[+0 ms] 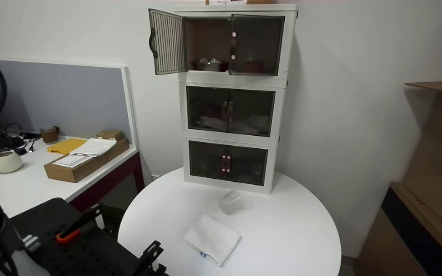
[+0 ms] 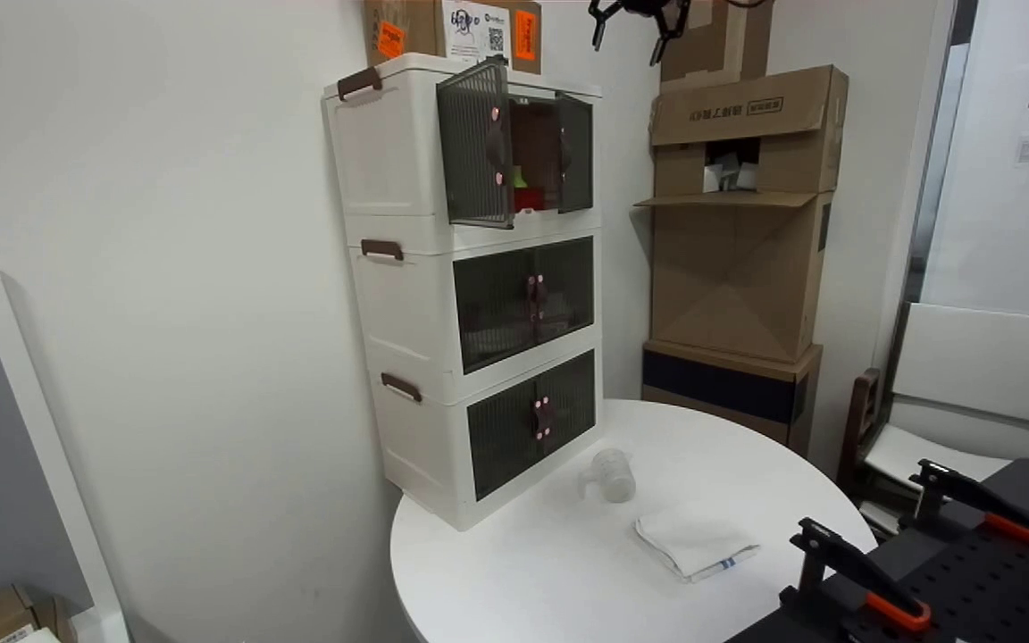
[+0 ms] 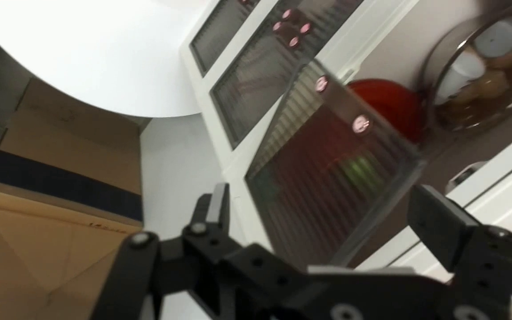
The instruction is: Open the left and right doors of the topmost cabinet.
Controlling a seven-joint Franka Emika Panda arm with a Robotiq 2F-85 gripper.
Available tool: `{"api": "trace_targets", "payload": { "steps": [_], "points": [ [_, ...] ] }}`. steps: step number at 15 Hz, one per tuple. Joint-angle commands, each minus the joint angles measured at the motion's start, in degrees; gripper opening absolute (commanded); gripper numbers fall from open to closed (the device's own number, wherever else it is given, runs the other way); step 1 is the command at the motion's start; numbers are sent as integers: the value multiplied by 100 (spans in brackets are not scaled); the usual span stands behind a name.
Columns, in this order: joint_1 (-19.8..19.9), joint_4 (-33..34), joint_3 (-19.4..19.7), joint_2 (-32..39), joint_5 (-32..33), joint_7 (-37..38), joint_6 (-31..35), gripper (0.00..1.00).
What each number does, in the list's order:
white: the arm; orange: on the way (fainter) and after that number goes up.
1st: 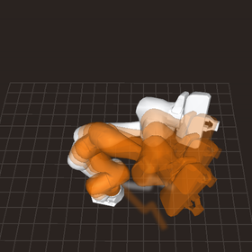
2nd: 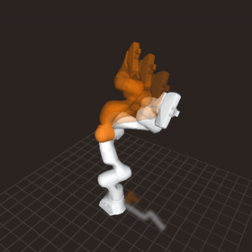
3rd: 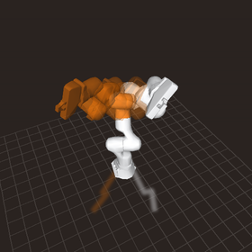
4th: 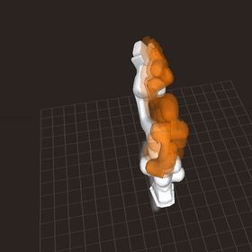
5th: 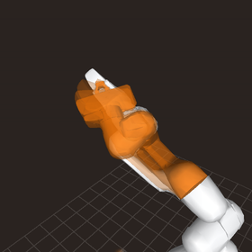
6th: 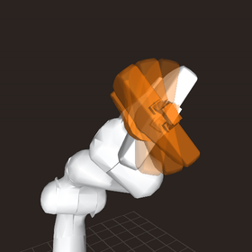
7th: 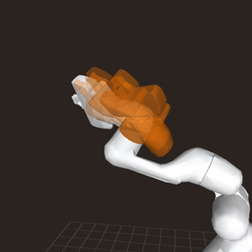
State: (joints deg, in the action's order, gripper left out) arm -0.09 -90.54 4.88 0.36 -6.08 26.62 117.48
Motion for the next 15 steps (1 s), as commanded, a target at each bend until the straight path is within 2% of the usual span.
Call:
{"api": "trace_targets", "payload": {
  "steps": [1, 3, 5, 9, 15],
  "points": [
    [-31, 3, -269, 130, -1025, -770, 106, 100],
    [-63, 107, -402, 350, -1452, -1059, 27, 100],
    [-99, 167, -512, 582, -1456, -1082, 36, 100],
    [-175, 216, -583, 952, -978, -698, 247, 100],
    [-304, 52, -450, 1016, 111, 192, 1269, 100]
  ]
}}
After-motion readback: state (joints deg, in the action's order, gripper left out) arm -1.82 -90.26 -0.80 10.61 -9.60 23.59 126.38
